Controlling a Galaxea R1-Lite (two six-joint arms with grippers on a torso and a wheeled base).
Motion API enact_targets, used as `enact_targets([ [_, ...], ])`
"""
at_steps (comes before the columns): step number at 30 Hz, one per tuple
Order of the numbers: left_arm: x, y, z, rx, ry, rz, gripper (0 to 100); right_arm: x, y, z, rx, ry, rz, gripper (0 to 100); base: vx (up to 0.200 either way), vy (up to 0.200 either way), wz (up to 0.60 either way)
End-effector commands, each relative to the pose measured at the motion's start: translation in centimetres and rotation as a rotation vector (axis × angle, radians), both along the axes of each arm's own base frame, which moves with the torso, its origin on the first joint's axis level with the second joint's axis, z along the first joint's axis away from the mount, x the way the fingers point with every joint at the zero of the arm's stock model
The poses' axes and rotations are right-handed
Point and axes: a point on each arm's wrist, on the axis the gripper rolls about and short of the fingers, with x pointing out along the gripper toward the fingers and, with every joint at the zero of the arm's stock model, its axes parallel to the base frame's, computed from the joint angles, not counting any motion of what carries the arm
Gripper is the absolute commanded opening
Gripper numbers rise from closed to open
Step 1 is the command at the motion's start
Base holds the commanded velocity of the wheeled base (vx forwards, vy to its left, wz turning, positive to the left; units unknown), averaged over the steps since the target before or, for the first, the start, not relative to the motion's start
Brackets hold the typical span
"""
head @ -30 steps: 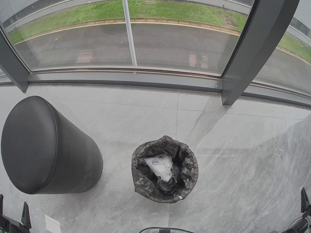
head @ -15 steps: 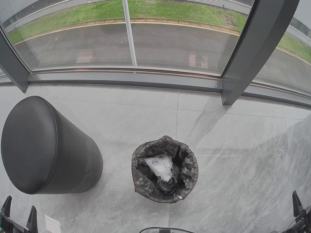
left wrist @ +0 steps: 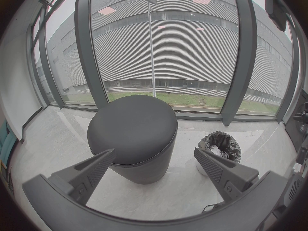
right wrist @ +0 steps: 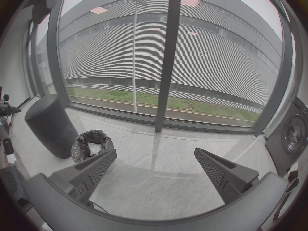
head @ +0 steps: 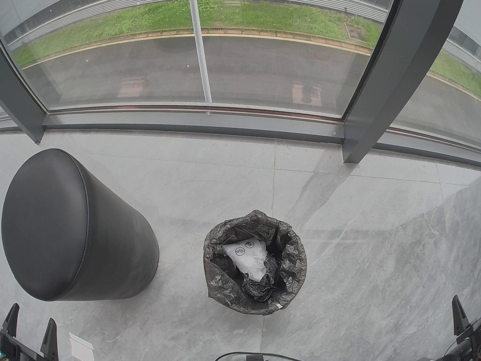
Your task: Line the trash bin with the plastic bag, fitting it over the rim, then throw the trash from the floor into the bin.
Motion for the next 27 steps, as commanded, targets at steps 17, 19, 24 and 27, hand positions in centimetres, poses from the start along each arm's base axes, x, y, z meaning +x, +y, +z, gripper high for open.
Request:
enact_targets([
  [17, 0.19, -0.10, -0.68, 0.014, -0.006, -0.050, 100, -0.10, -0.03, -0.05, 0.035, -0.012, -0.014, 100, 0.000, 0.000, 0.00],
  [19, 0.19, -0.11, -0.68, 0.014, -0.006, -0.051, 100, -0.10, -0.02, -0.05, 0.029, -0.011, -0.008, 100, 0.000, 0.000, 0.00],
  [24, 0.19, -0.10, -0.66, 0.009, -0.007, -0.049, 100, -0.11, -0.06, -0.03, 0.035, -0.013, -0.027, 100, 0.000, 0.000, 0.00],
  [27, 0.19, -0.10, -0.71, 0.000, -0.008, -0.049, 100, -0.10, -0.08, -0.03, 0.038, -0.017, -0.040, 100, 0.000, 0.000, 0.00],
])
